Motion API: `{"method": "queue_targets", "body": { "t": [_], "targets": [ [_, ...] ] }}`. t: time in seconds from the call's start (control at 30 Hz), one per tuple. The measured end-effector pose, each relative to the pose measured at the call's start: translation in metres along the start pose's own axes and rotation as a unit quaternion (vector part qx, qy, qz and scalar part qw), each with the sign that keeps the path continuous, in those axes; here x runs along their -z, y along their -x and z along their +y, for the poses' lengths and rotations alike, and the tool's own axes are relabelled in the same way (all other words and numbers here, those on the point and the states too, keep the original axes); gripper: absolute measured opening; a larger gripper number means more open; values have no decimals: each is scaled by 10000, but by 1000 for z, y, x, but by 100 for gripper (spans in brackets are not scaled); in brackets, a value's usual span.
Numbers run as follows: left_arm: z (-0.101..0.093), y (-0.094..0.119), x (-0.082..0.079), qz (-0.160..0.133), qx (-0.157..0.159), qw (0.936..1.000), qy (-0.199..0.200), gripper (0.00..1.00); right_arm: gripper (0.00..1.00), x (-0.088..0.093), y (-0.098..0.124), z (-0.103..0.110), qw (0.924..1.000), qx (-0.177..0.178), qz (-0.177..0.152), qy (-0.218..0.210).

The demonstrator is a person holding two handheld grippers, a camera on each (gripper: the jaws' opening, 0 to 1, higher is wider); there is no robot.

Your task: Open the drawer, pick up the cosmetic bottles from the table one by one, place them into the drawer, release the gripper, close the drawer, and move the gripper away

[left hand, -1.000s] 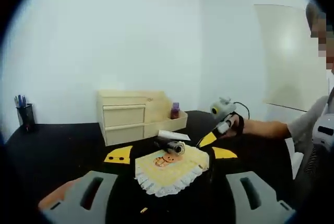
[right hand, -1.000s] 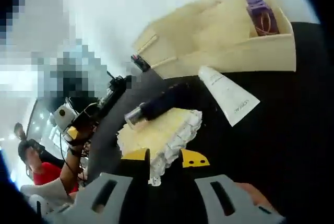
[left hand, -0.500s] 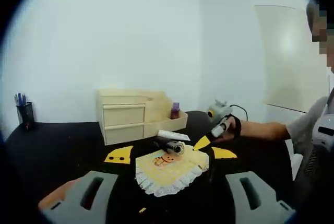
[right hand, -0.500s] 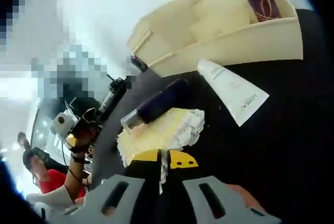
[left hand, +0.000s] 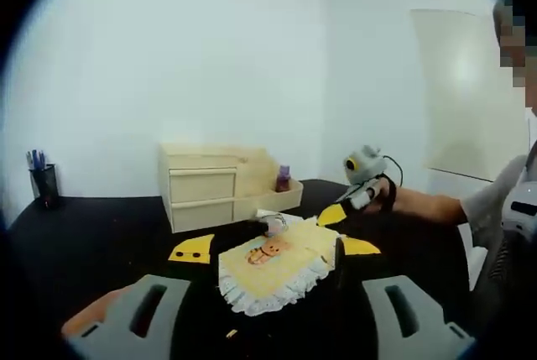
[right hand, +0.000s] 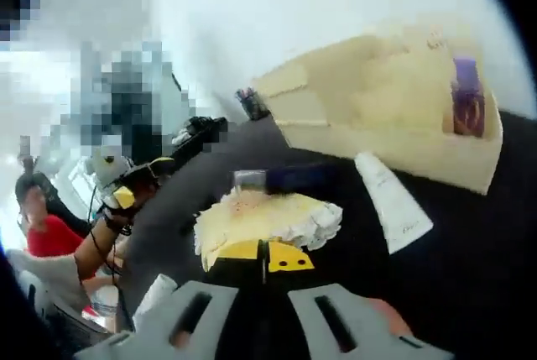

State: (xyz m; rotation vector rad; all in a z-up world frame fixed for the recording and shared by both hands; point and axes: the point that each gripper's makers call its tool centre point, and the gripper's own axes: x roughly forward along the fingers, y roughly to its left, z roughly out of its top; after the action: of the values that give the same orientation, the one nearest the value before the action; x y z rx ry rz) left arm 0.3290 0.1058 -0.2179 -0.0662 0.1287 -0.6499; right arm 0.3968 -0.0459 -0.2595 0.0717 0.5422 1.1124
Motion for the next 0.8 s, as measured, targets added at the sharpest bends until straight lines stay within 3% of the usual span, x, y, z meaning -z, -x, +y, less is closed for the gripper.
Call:
{"method": "queue_targets", "body": {
  "t": [0.27, 0.5, 0.63, 0.8],
  "targets": [
    [-1, 8, -6, -124, -1, 9999, -25, 50, 0, -33, -7, 31, 9937, 56, 98, 1112],
    [1, 17, -8, -207, 8, 9998, -34, 50, 0, -57, -12, 59, 9748, -112, 288, 2210],
    [2, 21, -10, -302, 14, 9995, 0, 49, 0, -72, -16, 62, 9746, -215, 598, 2150],
    [3, 22, -7, -352, 33, 9994, 34, 48, 0, -81, -18, 67, 9568, -364, 990, 2709]
  ]
}}
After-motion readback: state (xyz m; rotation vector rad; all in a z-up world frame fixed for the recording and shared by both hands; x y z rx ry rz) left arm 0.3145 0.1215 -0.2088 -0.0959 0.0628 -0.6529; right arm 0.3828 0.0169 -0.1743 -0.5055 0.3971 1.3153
